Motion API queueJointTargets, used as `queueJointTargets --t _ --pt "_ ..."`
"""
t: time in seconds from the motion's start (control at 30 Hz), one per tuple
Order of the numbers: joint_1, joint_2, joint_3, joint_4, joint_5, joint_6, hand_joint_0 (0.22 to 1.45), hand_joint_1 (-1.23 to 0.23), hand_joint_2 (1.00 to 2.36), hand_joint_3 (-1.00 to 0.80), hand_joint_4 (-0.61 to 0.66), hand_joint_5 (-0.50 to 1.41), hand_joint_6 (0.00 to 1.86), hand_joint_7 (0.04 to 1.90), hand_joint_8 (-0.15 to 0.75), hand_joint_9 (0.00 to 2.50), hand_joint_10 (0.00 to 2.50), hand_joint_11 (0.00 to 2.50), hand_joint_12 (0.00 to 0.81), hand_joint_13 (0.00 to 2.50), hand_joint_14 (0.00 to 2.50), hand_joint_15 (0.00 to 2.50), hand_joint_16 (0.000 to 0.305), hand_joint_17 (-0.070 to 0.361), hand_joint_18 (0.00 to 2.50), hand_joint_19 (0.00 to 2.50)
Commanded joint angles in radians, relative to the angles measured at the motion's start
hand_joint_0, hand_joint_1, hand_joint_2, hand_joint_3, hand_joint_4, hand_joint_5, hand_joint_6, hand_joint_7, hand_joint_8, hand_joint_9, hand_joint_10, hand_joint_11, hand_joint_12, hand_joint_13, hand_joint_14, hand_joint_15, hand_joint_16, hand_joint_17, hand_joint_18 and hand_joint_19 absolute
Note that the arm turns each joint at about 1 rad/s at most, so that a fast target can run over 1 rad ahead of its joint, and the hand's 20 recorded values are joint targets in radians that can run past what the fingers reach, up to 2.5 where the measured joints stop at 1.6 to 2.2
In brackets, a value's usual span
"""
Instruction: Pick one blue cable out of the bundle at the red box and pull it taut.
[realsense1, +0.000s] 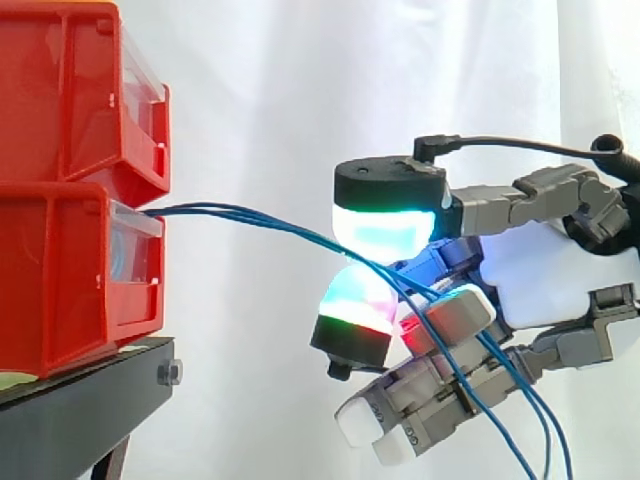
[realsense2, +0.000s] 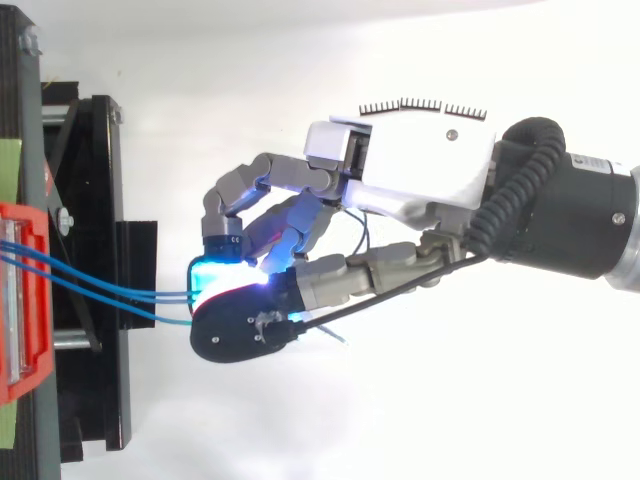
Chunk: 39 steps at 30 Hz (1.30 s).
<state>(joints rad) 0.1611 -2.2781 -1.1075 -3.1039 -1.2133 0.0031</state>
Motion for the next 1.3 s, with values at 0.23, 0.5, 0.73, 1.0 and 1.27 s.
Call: queueJointTargets --t 0.23,0.5,0.73,1.0,1.27 --pt "0.002 0.0 0.0 0.001 0.0 0.0 0.53 -0.68 1.01 -0.39 0.18 -0.14 0.84 1.03 0.326 1.19 0.02 1.35 0.366 0.65 0.02 0.39 0.056 0.125 0.49 0.35" --pt "0.002 0.0 0.0 0.005 0.0 0.0 0.54 -0.7 1.01 -0.39 0.18 -0.14 0.84 1.08 0.325 1.2 0.02 1.35 0.364 0.66 0.01 0.38 0.055 0.124 0.49 0.35" --pt "0.002 0.0 0.0 0.005 0.002 0.0 0.58 -0.72 1.01 -0.25 0.16 -0.14 0.87 1.11 0.313 1.21 0.02 1.39 0.358 0.67 0.01 0.39 0.053 0.119 0.5 0.36" --pt "0.002 0.0 0.002 0.005 0.002 0.0 0.6 -0.78 1.02 -0.17 0.15 -0.14 0.88 1.1 0.331 1.23 0.01 1.42 0.37 0.69 0.02 0.37 0.055 0.125 0.55 0.33" --pt "0.002 0.0 0.018 0.002 0.003 0.015 0.65 -0.94 1.02 -0.25 0.09 -0.15 0.89 1.11 0.308 1.18 0.01 1.44 0.35 0.68 0.01 0.37 0.052 0.117 0.55 0.3"
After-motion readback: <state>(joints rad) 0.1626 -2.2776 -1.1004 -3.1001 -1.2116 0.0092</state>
